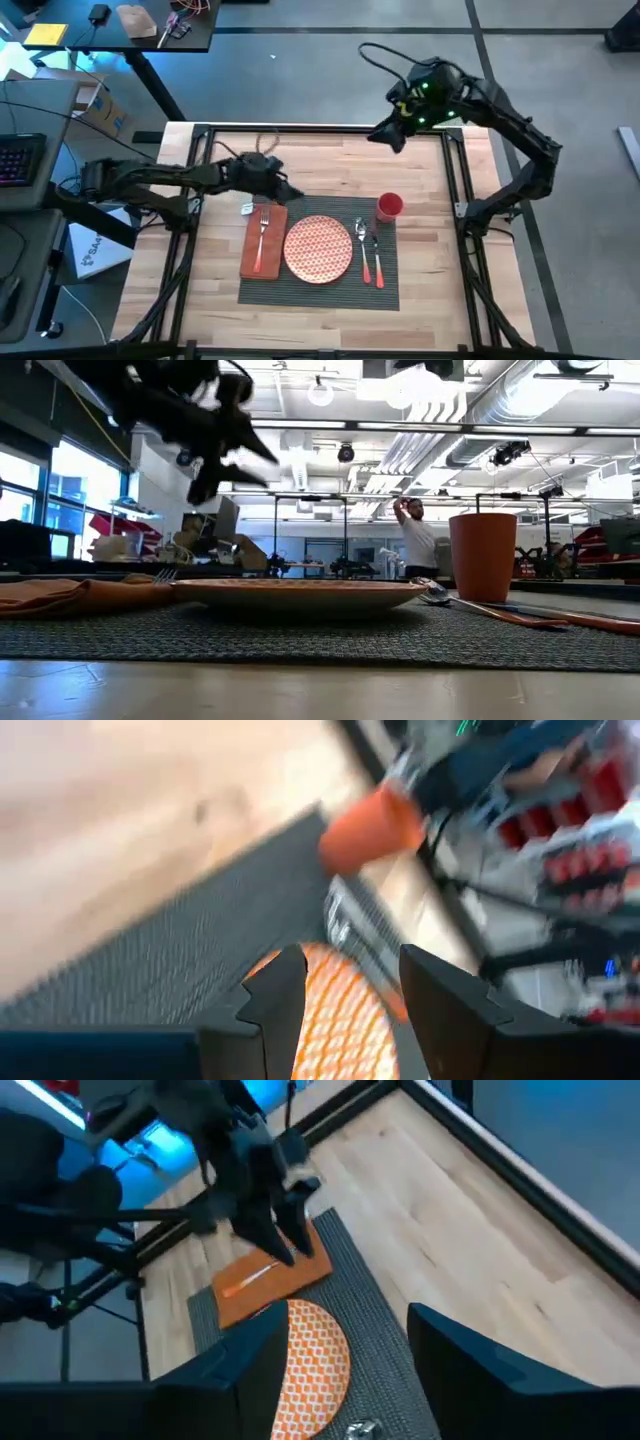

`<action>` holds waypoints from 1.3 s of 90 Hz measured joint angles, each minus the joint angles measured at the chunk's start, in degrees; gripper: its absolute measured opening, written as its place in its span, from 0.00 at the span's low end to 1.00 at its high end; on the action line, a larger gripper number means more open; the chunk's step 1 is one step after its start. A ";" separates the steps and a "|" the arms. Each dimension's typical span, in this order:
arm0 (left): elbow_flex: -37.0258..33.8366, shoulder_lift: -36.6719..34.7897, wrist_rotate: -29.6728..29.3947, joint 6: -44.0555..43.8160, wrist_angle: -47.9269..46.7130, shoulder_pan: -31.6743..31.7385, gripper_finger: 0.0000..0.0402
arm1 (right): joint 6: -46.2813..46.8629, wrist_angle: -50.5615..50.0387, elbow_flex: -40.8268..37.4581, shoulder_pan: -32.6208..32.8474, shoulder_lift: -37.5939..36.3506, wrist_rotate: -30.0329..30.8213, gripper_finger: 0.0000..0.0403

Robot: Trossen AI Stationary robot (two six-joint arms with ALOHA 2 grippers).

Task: Set table place
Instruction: Return to Home Position

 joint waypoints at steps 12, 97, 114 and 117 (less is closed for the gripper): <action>0.00 -6.47 -3.44 0.00 -2.86 1.79 0.36 | 0.13 4.20 -6.65 0.60 -6.50 0.23 0.38; 0.00 -13.34 -3.27 -3.12 -9.13 9.26 0.36 | 22.69 55.53 -81.20 12.98 -69.26 21.21 0.34; 0.00 -13.49 -1.91 -4.72 -9.08 10.62 0.36 | 23.43 56.97 -87.91 12.98 -78.27 23.90 0.34; 0.00 -13.49 -1.91 -4.97 -9.04 10.81 0.36 | 23.38 56.92 -88.76 12.98 -79.85 24.64 0.34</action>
